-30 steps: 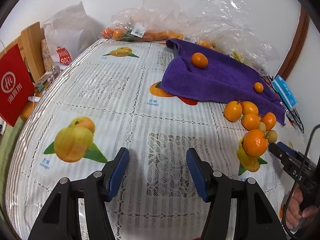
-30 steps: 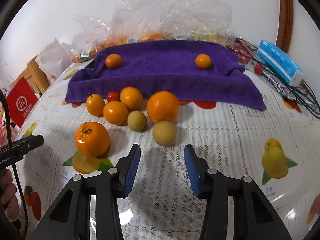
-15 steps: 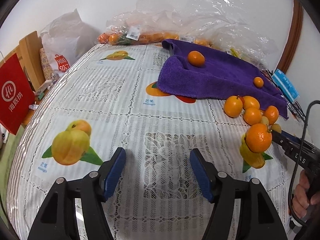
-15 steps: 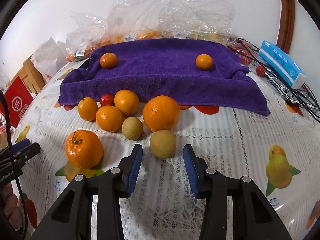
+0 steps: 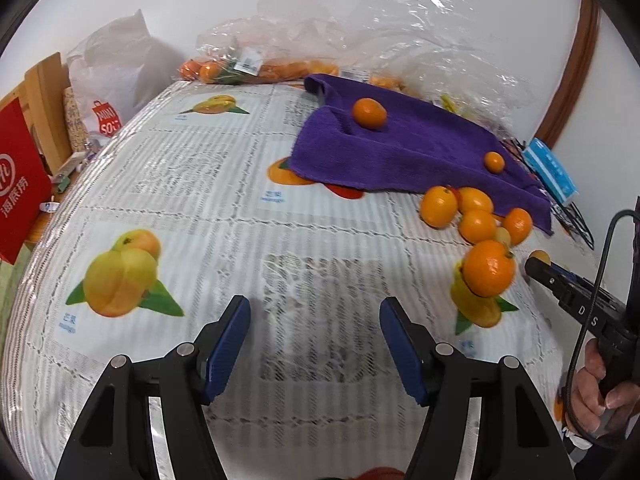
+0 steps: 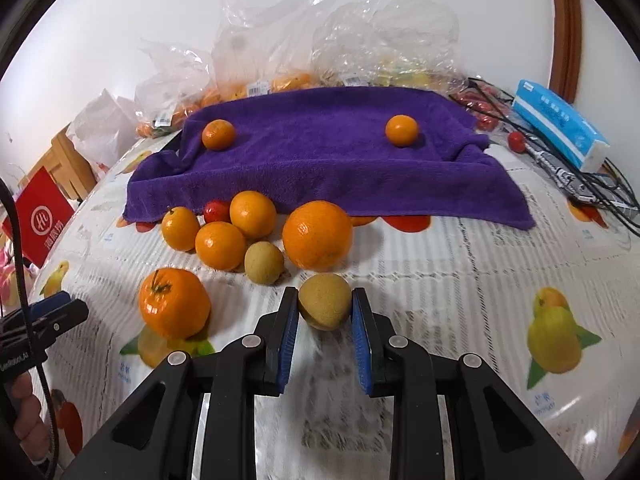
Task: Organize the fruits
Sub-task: 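Grasp a small tan round fruit with the right tool, then grasp a large stemmed orange with the left tool while the right tool lifts the tan fruit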
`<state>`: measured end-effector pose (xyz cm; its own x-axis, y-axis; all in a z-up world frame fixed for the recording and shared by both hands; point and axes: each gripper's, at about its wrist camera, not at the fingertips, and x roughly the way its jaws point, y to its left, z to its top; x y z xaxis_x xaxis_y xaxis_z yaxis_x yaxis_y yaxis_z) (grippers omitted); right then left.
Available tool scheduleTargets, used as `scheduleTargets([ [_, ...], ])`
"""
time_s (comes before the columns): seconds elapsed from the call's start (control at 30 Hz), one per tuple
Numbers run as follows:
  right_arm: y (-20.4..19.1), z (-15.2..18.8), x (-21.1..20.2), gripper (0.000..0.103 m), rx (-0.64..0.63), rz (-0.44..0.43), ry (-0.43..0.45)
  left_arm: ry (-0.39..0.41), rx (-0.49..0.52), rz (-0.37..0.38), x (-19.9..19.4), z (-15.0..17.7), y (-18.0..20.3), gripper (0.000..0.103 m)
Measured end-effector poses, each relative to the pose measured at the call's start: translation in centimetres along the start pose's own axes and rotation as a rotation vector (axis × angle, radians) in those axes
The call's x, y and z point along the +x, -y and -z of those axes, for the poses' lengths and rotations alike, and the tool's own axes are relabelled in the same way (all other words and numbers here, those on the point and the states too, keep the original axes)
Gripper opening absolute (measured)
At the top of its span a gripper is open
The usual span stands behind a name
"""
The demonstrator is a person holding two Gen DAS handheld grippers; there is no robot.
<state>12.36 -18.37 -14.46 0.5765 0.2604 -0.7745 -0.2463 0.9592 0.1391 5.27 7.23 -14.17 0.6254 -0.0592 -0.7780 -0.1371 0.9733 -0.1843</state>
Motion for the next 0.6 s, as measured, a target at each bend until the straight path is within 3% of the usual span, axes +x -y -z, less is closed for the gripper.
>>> scheduleTargets([
  [0.17, 0.7, 1.0, -1.5, 0.026, -0.024, 0.018, 0.012, -0.009, 0.020, 0.009, -0.1, 0.6, 1.6, 0.067],
  [0.4, 2.7, 2.0, -4.0, 0.026, -0.020, 0.057, 0.050, -0.036, 0.101, 0.092, 0.1, 1.2, 5.7, 0.067],
  [0.6, 4.2, 2.7, -5.0, 0.026, -0.029, 0.096, 0.068, -0.023, 0.171, 0.076, 0.5, 1.6, 8.8, 0.067],
])
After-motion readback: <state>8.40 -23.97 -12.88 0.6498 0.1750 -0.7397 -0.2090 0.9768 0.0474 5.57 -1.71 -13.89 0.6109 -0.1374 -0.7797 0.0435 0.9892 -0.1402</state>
